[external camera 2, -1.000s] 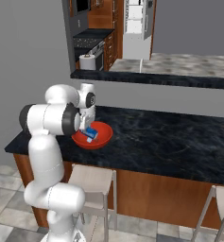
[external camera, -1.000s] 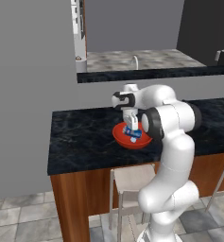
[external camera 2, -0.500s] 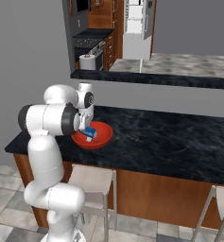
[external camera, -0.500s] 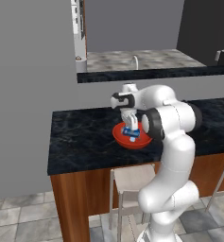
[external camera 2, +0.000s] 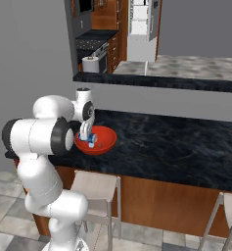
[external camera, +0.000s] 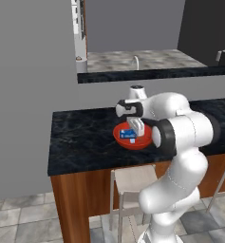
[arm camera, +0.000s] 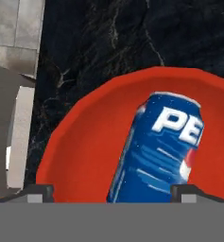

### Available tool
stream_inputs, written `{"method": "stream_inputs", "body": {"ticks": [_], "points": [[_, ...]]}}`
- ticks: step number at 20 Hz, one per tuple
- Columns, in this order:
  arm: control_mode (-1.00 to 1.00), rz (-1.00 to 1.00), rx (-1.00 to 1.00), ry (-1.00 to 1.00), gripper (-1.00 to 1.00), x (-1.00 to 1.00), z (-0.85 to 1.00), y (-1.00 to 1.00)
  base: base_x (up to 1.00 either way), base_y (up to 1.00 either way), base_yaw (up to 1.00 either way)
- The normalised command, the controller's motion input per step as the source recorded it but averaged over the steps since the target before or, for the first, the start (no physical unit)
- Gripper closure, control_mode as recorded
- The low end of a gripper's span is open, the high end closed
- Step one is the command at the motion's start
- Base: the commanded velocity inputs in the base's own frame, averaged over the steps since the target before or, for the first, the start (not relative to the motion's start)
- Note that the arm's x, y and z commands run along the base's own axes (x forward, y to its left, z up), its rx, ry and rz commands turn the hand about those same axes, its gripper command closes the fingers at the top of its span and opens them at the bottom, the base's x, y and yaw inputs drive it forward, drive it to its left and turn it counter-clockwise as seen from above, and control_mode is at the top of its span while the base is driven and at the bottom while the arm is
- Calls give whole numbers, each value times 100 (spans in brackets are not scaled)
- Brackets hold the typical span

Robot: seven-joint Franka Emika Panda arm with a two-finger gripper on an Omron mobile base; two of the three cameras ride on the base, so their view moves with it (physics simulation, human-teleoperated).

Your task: Open the fridge, grab two sodas, and place both sodas inside the bowl with ice on the dining counter.

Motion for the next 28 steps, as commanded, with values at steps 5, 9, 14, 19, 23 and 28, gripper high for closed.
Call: {"method": "stream_inputs", "body": {"ticks": [5, 9, 14, 19, 23, 28], "points": [[-100, 0, 15, -26, -100, -53, 31, -26, 0, 0, 0], [-100, -8, 26, -24, -100, -58, 44, -20, 0, 0, 0], [-100, -23, 24, -20, -100, -43, 67, -8, 0, 0, 0], [-100, -30, 24, -12, -100, -39, 71, -4, 0, 0, 0], [-100, -32, 25, -1, -100, -43, 49, -4, 0, 0, 0], [-100, -41, 22, 0, -100, -62, 14, -13, 0, 0, 0]]}}
